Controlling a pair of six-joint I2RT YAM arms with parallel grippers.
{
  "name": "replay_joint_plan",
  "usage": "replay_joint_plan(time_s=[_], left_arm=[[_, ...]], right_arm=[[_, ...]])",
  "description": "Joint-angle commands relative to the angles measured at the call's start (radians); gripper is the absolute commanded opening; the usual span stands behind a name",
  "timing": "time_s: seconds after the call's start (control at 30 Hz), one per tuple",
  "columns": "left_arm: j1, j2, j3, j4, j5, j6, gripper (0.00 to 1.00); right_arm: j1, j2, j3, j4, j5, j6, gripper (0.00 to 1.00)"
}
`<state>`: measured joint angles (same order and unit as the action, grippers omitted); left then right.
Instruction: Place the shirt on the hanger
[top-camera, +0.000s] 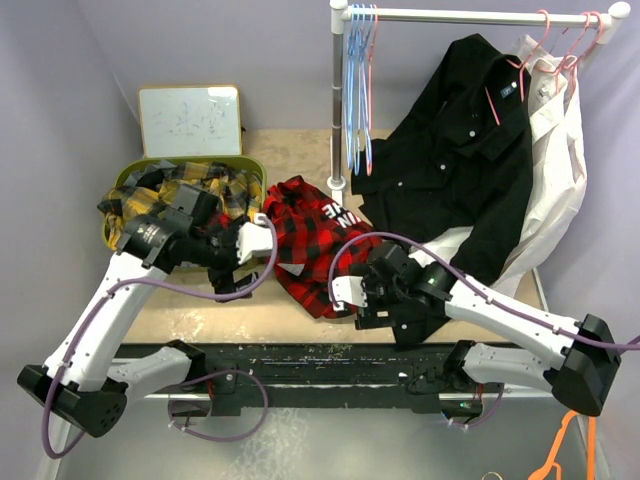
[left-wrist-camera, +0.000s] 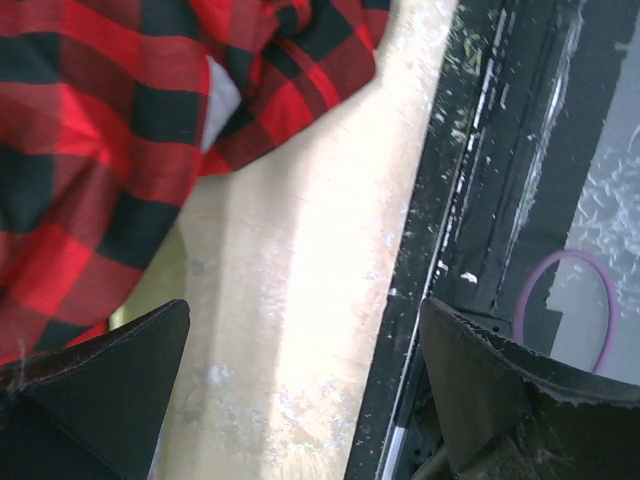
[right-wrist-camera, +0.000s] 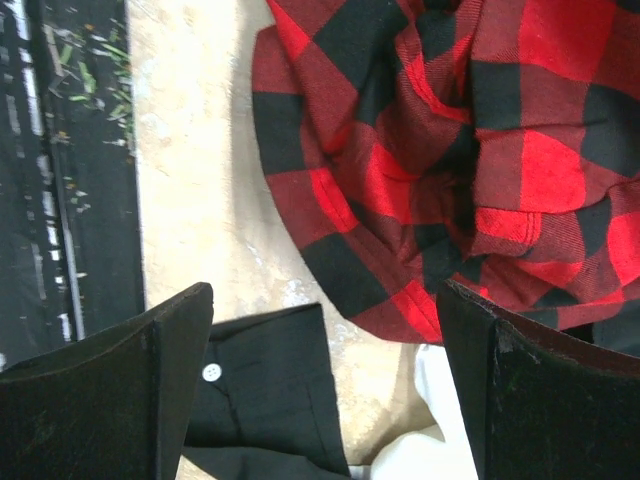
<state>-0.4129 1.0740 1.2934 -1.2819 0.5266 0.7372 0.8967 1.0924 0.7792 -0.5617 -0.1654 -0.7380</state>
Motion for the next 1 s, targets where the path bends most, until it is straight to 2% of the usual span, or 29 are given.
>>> replay_joint_plan(time_s=[0.0,0.07,0.13,0.23,0.3,0.4,0.53,0.7,0.83,0.97], left_arm=[[-0.085,0.009,-0.067,0.028,-0.035,0.012,1.0],[-0.162,0.023,-0.095,0.055,-0.074,-0.016,1.0],[-0.284,0.037,-0.126,0.092,-0.132,-0.05,1.0],[-0.45,0.052,-0.193,0.176,-0.278,-0.097,1.0],[-0.505,0.051,-0.241,0.253,-0.327,-0.105,1.0],[-0.522,0.048,-0.308,0.39,-0.339,-0.093,0.99],[-0.524,0.059,-0.406,0.598,-0.373,-0.044,0.99],[-0.525,0.133,-0.493,0.801,-0.355,-0.002,0.99],[-0.526,0.202,-0.548,0.975,-0.369,0.016,1.0],[-0.525,0.271,-0.578,1.089,-0.375,0.03,0.95]], right_arm=[[0.005,0.01,-0.036,0.081,0.064,-0.075,0.94],[0.005,0.007,-0.078,0.158,0.117,-0.094,0.93],[0.005,0.004,-0.126,0.267,0.178,-0.1,0.91],[0.005,-0.002,-0.177,0.33,0.231,-0.061,0.8],[0.002,-0.023,-0.221,0.392,0.265,-0.053,0.74],[0.001,-0.009,-0.254,0.454,0.297,-0.05,0.6],[-0.018,-0.004,-0.252,0.463,0.301,-0.046,0.25],[-0.038,-0.081,-0.246,0.443,0.277,0.014,0.01],[-0.038,-0.142,-0.253,0.41,0.289,0.057,0.0],[-0.038,-0.204,-0.243,0.391,0.297,0.099,0.0]])
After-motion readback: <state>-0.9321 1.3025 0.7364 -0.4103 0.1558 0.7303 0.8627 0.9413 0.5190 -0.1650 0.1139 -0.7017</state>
